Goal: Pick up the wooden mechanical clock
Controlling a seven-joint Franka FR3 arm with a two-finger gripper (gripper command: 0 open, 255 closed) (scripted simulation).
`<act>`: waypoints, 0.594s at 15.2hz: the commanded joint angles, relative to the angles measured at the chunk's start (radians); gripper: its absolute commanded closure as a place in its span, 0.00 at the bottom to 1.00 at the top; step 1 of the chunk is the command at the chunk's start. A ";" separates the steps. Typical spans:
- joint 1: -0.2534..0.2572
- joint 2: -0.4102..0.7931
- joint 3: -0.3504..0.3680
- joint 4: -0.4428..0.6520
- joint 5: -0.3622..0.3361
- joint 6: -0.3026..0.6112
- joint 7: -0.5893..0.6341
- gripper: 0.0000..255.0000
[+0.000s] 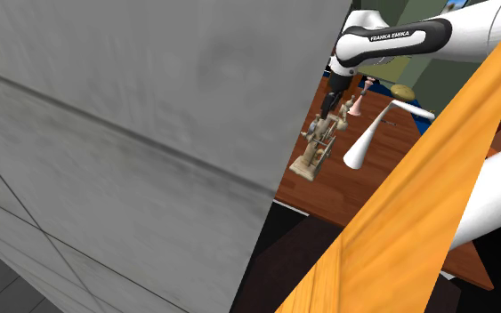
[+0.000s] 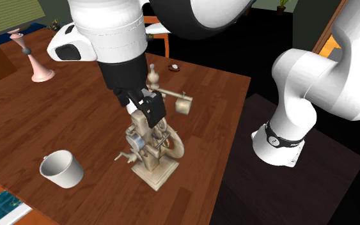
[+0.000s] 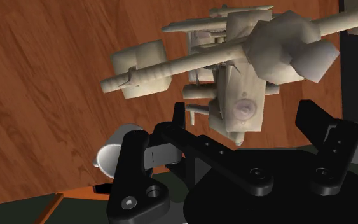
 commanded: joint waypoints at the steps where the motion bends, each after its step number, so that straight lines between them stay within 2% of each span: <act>1: 0.000 0.008 -0.002 -0.020 0.000 0.027 0.001 0.00; 4: -0.001 0.014 -0.004 -0.035 0.000 0.049 0.002 0.00; 5: 0.000 0.014 -0.003 -0.036 0.000 0.050 0.002 1.00; 9: -0.001 0.015 -0.004 -0.035 0.000 0.050 0.002 1.00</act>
